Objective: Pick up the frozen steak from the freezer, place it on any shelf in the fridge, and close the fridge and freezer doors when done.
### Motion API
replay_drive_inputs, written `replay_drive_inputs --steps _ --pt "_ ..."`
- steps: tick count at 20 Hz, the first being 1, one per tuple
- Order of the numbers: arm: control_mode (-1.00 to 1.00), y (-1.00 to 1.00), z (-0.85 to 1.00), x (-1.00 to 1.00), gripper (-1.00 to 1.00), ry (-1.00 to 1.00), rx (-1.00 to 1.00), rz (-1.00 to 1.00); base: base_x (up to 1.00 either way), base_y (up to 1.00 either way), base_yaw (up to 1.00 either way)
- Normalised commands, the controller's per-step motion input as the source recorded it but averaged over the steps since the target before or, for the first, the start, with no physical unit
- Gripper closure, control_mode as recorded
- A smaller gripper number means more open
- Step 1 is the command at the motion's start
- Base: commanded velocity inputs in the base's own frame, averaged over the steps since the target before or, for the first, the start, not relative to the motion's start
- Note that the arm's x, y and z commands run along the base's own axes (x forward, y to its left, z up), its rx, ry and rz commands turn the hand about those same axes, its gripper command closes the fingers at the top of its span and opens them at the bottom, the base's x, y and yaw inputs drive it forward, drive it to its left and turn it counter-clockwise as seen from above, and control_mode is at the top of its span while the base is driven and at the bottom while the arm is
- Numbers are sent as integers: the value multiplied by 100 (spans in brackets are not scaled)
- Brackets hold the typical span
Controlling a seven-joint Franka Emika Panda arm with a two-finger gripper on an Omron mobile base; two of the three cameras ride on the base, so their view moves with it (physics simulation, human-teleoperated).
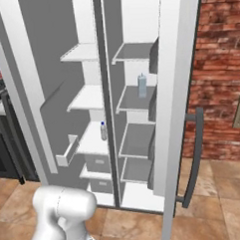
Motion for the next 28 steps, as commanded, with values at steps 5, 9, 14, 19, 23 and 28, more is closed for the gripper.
replay_drive_inputs --steps 5,9,14,19,23,28 --pt "-100 100 -26 97 -100 -29 0 0 0 0 0" --pt "-100 100 -33 100 -100 -20 -5 -3 0 0 0" --pt "-100 100 -30 75 -100 -14 -1 -9 0 0 0" --pt "-100 77 -32 55 -100 -4 5 -34 0 0 0" --pt "-100 27 -28 22 -100 0 6 -30 0 0 0" --pt "-100 0 -12 14 -100 0 1 -3 0 0 0"
